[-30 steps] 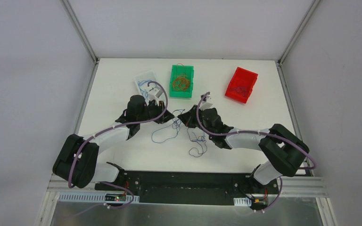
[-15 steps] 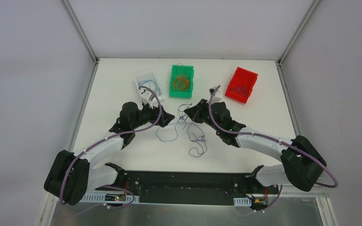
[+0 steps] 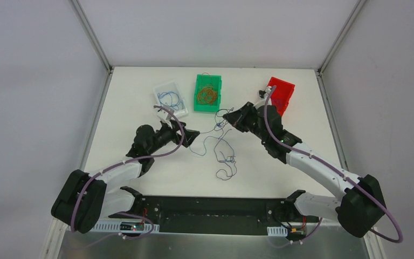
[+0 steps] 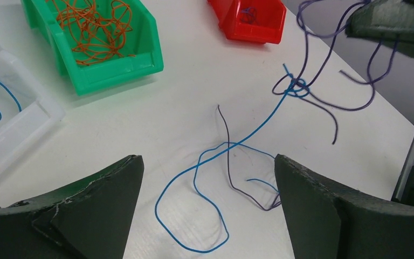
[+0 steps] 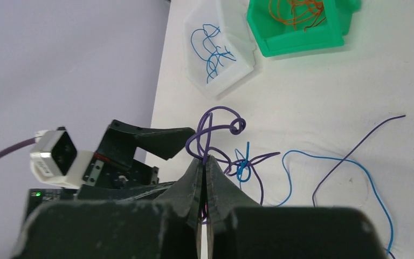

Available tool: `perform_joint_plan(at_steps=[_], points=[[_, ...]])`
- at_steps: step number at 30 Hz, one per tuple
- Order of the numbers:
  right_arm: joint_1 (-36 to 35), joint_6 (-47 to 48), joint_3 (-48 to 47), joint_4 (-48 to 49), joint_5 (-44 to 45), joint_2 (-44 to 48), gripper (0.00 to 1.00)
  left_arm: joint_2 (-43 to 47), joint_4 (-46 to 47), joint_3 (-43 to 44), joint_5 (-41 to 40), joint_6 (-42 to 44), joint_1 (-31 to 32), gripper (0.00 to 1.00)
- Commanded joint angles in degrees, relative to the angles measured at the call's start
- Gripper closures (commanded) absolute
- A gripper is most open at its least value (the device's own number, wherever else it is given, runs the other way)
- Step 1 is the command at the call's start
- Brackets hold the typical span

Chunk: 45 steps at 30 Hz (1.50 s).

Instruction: Untangle the cables

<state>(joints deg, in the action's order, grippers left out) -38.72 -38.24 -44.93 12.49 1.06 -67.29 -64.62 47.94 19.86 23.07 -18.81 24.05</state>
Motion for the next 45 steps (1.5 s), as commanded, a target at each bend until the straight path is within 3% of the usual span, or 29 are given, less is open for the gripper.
perform_joint_plan(at_steps=[1,10,17,21,26,28,31,34,45], points=[[1.73,-5.44,-4.03,-1.64,-4.24,2.77,1.0,-3.69,14.58,-2.1,2.08,-0.24,0.56,0.07],[1.95,-7.84,-8.8,-4.04,-7.4,2.22,1.0,-12.21,16.82,1.34,6.05,-1.41,1.03,0.07],[1.86,-11.65,-8.28,-1.48,-11.25,1.07,1.0,-13.77,16.76,3.31,11.13,-1.32,1.81,0.08],[1.59,-12.55,-7.96,-0.38,-12.97,0.34,1.0,-15.34,13.73,5.54,13.66,-0.71,2.43,0.22],[1.34,-12.68,-7.96,-0.42,-13.15,0.63,1.0,-16.19,10.54,7.18,14.63,-0.18,2.97,0.26],[1.34,-12.83,-7.94,-0.46,-13.09,0.67,1.0,-16.3,9.26,7.85,15.06,0.2,3.1,0.39],[1.32,-13.1,-7.81,-0.54,-13.4,0.5,1.0,-16.52,7.1,9.53,17.47,0.35,3.19,1.0],[1.37,-12.75,-7.43,-1.02,-12.58,0.49,1.0,-16.09,3.03,11.0,18.02,0.7,3.19,1.0],[-2.19,-13.06,-6.35,0.72,-10.74,-6.51,1.0,-14.3,3.12,10.14,18.07,1.65,3.88,1.0]])
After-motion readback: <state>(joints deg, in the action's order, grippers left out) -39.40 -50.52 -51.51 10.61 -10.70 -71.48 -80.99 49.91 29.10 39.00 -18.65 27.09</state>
